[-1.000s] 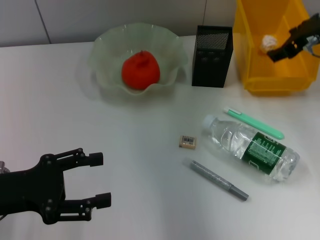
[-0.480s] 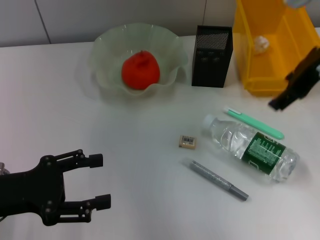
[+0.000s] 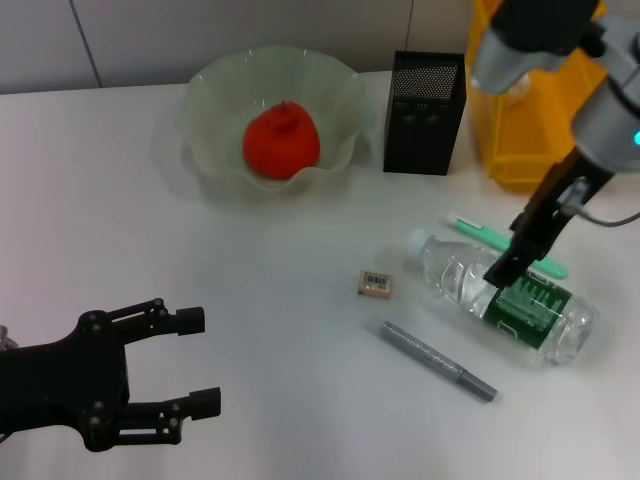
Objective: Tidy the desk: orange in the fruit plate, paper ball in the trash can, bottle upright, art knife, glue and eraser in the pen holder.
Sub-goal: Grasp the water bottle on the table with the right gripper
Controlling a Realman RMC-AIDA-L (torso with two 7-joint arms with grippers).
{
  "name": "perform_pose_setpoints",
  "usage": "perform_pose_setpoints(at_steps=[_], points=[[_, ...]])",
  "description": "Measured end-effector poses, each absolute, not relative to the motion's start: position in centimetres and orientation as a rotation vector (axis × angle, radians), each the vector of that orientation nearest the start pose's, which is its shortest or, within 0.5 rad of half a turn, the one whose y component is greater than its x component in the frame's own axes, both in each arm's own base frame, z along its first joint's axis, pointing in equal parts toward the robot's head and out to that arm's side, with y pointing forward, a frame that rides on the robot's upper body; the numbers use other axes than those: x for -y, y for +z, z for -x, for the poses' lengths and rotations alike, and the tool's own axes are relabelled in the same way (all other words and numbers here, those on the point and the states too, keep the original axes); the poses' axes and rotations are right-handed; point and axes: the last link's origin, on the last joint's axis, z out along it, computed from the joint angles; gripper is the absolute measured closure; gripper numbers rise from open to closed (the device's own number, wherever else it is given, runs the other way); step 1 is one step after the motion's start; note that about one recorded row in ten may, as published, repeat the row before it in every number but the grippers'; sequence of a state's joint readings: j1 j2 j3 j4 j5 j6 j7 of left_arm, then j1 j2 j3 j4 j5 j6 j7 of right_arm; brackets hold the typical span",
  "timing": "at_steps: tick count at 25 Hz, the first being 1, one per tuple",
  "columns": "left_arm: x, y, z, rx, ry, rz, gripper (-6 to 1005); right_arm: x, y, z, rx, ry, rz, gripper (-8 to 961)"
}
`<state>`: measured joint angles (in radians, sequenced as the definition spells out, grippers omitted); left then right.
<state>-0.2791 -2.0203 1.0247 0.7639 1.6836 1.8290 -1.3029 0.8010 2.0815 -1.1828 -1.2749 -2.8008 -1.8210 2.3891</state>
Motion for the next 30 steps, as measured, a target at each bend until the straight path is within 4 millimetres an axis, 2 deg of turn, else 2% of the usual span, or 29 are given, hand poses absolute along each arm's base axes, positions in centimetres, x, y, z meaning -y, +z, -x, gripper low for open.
perform_pose_setpoints(at_steps=[1, 11, 22, 30], points=[[-24.8, 1.4, 26.8, 0.458, -0.95, 2.916, 213, -36.9, 2.7, -16.7, -0.818, -0.794, 2.634, 179], [-24.8, 1.5, 26.9, 0.467, -0.948, 2.915, 217, -36.9, 0.3, -16.6, -0.861, -0.909, 2.603, 179], [-24.8, 1.5, 26.9, 0.465, -0.948, 2.915, 222, -37.2, -1.3, -17.6, -0.88, -1.004, 2.567, 179], [-24.7, 1.4, 26.9, 0.462, -0.95, 2.916, 225, -37.4, -2.1, -18.0, -0.882, -0.991, 2.566, 172]])
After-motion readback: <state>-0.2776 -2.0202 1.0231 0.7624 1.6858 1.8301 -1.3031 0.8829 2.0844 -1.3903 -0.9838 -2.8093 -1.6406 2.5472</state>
